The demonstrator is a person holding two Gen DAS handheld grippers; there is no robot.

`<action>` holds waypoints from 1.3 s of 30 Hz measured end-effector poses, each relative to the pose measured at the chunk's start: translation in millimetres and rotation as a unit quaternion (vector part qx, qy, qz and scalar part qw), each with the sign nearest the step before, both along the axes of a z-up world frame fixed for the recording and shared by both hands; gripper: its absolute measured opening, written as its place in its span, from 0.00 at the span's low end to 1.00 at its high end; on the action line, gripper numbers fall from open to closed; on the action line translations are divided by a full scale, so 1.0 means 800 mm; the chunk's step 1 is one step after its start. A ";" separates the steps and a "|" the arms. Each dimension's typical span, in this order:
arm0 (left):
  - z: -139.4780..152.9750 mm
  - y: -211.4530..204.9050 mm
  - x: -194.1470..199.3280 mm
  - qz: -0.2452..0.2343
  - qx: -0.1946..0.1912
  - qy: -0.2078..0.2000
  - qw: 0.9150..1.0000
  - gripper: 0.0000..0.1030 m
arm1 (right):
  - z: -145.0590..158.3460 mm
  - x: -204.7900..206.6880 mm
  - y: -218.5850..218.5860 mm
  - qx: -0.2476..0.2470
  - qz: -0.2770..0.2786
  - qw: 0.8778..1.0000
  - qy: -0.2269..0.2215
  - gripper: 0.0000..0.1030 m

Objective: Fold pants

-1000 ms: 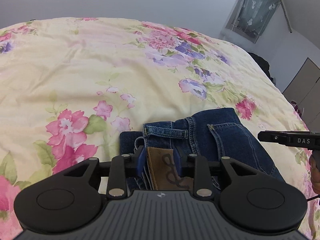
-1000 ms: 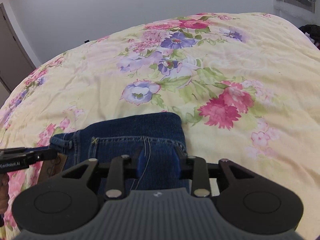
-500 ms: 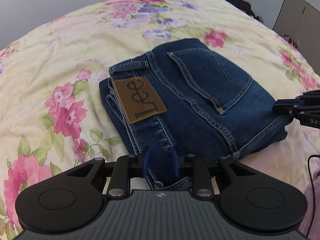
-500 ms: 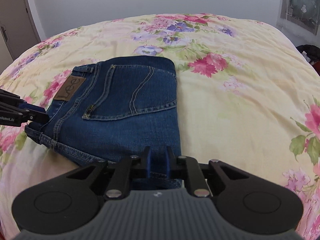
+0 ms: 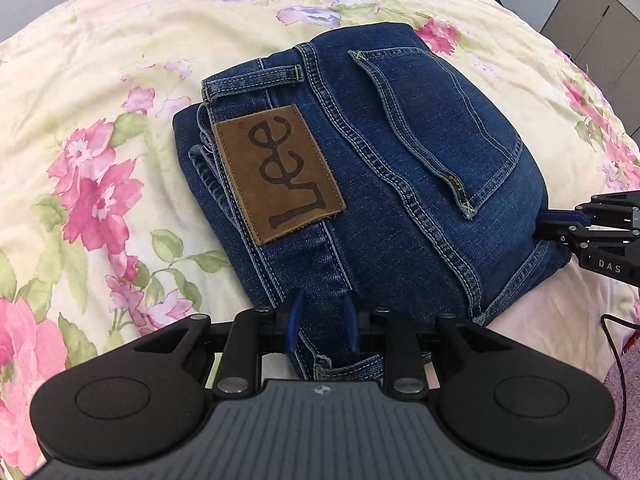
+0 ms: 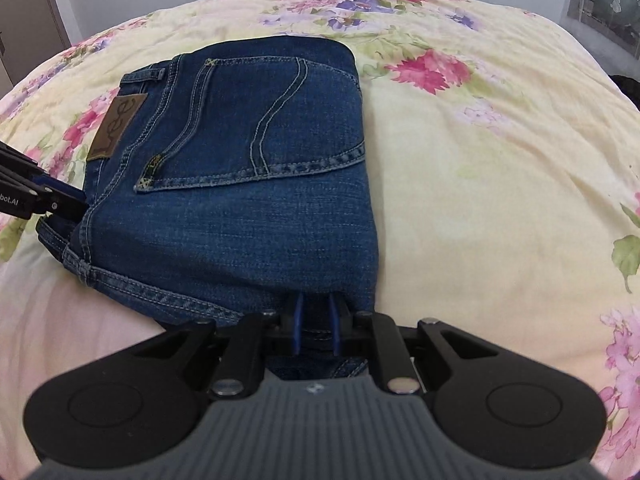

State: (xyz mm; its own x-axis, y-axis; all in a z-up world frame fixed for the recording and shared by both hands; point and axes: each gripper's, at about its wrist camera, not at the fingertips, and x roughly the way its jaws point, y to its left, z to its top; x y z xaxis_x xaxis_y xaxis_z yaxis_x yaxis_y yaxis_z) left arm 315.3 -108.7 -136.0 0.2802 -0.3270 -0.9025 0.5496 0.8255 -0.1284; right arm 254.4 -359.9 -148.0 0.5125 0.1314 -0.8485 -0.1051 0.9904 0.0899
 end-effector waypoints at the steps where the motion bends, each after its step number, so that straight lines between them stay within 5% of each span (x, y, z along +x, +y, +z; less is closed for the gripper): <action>1: 0.002 0.001 0.000 0.002 0.001 0.001 1.000 0.29 | 0.001 0.001 0.001 -0.002 0.002 1.000 0.002 0.09; 11: 0.052 0.021 -0.022 0.031 0.048 -0.037 0.998 0.37 | 0.018 0.008 0.010 -0.027 0.007 0.999 0.033 0.10; 15: 0.087 0.057 -0.026 0.054 0.024 -0.046 0.997 0.37 | 0.039 -0.001 0.016 -0.050 0.028 0.998 0.025 0.11; 18: 0.109 0.076 -0.028 0.071 0.003 -0.049 0.996 0.39 | 0.058 -0.008 0.013 -0.047 0.028 0.998 0.014 0.26; 29: 0.124 0.106 -0.015 0.116 -0.078 -0.046 0.989 0.62 | 0.106 0.009 -0.013 0.039 -0.024 0.999 -0.012 0.41; 34: 0.099 0.114 0.001 0.154 -0.153 -0.026 0.976 0.75 | 0.099 0.035 -0.025 0.069 -0.056 0.996 -0.013 0.59; 39: 0.054 0.124 0.017 0.209 -0.232 -0.005 0.950 0.77 | 0.078 0.058 -0.046 0.115 -0.089 0.989 -0.005 0.61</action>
